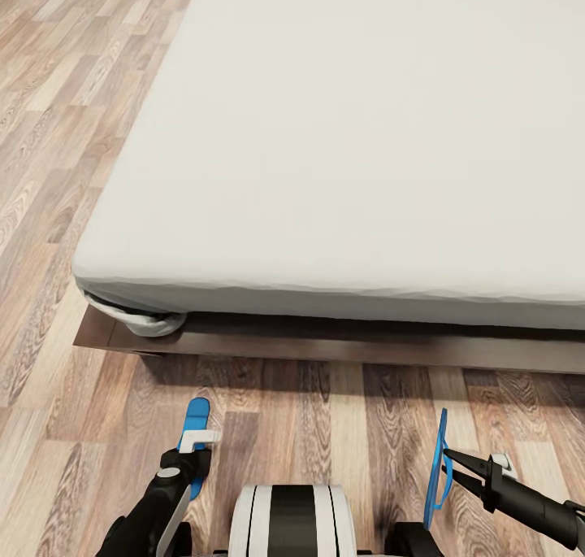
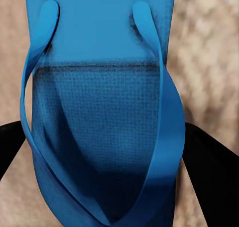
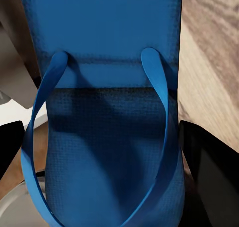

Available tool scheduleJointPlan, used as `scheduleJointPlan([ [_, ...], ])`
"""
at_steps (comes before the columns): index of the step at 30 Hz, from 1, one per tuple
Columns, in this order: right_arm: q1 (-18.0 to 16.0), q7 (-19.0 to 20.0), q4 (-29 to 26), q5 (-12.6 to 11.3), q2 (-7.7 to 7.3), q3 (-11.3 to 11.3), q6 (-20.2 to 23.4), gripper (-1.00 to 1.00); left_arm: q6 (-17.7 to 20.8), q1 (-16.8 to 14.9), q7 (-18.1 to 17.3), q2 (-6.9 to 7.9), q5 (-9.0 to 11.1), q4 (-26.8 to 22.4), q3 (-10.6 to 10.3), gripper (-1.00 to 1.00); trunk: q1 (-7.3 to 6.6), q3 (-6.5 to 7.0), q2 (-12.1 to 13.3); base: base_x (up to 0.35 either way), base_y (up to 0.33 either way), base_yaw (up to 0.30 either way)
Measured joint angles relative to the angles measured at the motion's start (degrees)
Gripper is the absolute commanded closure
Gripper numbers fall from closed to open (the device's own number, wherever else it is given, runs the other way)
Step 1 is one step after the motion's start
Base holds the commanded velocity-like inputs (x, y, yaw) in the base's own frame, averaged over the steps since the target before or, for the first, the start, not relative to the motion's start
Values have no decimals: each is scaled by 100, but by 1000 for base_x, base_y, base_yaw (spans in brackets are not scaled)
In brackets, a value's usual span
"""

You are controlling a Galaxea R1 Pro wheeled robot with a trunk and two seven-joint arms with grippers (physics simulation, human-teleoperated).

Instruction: In the bedroom, move the book from the bed onto either nightstand, and place the two sandals side by side next to the bed.

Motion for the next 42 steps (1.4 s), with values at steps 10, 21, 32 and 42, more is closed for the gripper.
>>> scheduleJointPlan([
  [10,2,1,0,0,0,0,0,100,0,0,0,0,-2,0,0,100,0,0,0,0,0,0],
  [21,0,1,0,0,1,0,0,100,-7,4,14,4,30,39,-11,100,-5,66,4,0,0,0],
  [32,0,3,0,0,0,-1,0,100,-7,4,15,4,30,40,-11,100,-5,66,4,0,0,0],
  [42,2,7,0,-1,0,1,5,100,-7,4,10,2,29,39,-15,-100,-5,66,4,0,0,0],
])
